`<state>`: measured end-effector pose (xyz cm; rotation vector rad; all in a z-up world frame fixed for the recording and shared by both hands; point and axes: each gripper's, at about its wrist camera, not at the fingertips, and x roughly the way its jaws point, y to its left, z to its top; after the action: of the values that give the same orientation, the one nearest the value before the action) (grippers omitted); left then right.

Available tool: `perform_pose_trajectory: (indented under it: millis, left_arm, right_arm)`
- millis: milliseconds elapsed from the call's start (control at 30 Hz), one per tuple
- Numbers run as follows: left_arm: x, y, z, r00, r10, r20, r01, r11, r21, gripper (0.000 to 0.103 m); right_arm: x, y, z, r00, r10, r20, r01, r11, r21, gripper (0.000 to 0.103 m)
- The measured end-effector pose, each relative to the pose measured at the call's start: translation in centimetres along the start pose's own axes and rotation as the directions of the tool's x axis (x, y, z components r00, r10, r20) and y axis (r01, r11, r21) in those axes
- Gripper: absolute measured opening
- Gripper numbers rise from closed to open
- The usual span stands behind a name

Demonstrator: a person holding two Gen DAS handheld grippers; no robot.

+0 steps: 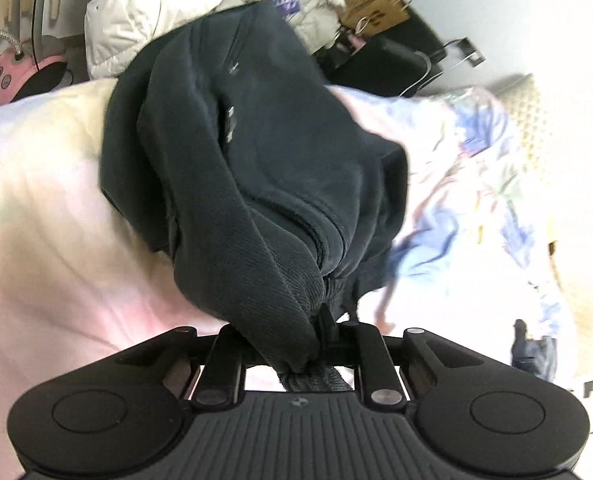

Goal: Fold clothes
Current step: 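Grasp the black sweatpants at the waistband with the left gripper and lift, then hold the sweatpants up with the left gripper while the right gripper grasps a leg hem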

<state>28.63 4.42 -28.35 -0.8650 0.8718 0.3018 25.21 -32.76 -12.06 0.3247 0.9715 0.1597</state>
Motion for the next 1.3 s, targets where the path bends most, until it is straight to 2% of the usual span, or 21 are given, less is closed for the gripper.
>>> perform_pose_trajectory:
  millis: [133,300,400,500,633,667,800,900,967,1033,1100,1200,1233,1267,1300]
  left_arm:
    - [-3.0,1.1,-0.7,1.0,-0.023,0.007,0.023,1.0,0.002,0.017]
    - [-5.1,3.7,-0.5,1.0,-0.017,-0.012,0.017,0.999,-0.027,0.017]
    - [-5.9,4.2,0.2,1.0,-0.008,-0.022,0.008,0.999,-0.041,0.017]
    - [-6.5,4.1,0.7,1.0,-0.004,-0.031,0.002,0.999,-0.052,0.018]
    - [-8.8,4.4,0.5,0.999,-0.006,-0.044,0.004,0.998,-0.055,0.018]
    - [-9.4,4.5,0.3,0.999,-0.005,-0.045,0.003,0.999,-0.05,0.018]
    - [-10.5,5.0,-0.3,0.999,0.001,-0.047,-0.004,0.998,-0.056,0.018]
    - [-10.7,5.8,0.0,0.999,0.002,-0.049,-0.005,0.998,-0.068,0.018]
    - [-11.2,6.3,0.0,0.999,0.0,-0.048,-0.004,0.998,-0.069,0.018]
    - [-11.6,6.5,-0.2,0.999,0.005,-0.051,-0.008,0.998,-0.07,0.018]
    - [-11.9,7.0,-0.2,0.998,0.009,-0.057,-0.013,0.997,-0.078,0.018]
    - [-12.1,7.6,-0.3,0.998,0.003,-0.064,-0.008,0.996,-0.089,0.018]
    - [-12.1,7.7,-0.3,0.998,0.0,-0.065,-0.007,0.996,-0.094,0.018]
    - [-12.1,7.9,-0.3,0.998,-0.001,-0.066,-0.006,0.995,-0.098,0.018]
    - [-12.1,8.0,-0.3,0.998,-0.003,-0.068,-0.004,0.995,-0.102,0.018]
  right_arm:
    - [1.4,-0.4,0.1,0.996,0.094,0.005,-0.094,0.995,0.036,0.103]
    - [5.9,-1.6,0.2,0.972,0.231,-0.039,-0.217,0.952,0.217,0.103]
    - [10.5,-2.0,0.0,0.944,0.32,-0.077,-0.271,0.889,0.368,0.102]
    - [15.8,-2.1,-0.2,0.909,0.409,-0.08,-0.305,0.785,0.54,0.102]
    - [21.6,-1.0,-0.3,0.887,0.459,-0.053,-0.31,0.677,0.667,0.102]
    - [22.8,-0.7,-0.2,0.884,0.465,-0.05,-0.309,0.661,0.684,0.102]
    - [27.2,1.0,0.4,0.89,0.446,-0.089,-0.263,0.664,0.7,0.102]
    - [30.1,1.7,0.1,0.892,0.438,-0.109,-0.225,0.64,0.735,0.1]
    - [31.5,2.2,-0.1,0.901,0.416,-0.123,-0.195,0.642,0.741,0.099]
    - [32.8,2.5,-0.3,0.909,0.396,-0.133,-0.174,0.648,0.742,0.091]
    - [33.3,2.5,-0.6,0.911,0.399,-0.105,-0.192,0.634,0.75,0.061]
    - [33.1,2.3,-1.0,0.901,0.433,0.007,-0.265,0.538,0.8,0.06]
    - [32.9,2.2,-1.1,0.884,0.463,0.064,-0.317,0.494,0.81,0.06]
    - [32.6,2.2,-1.1,0.87,0.482,0.105,-0.357,0.468,0.808,0.053]
    - [32.1,2.4,-0.7,0.867,0.485,0.113,-0.375,0.487,0.789,0.041]
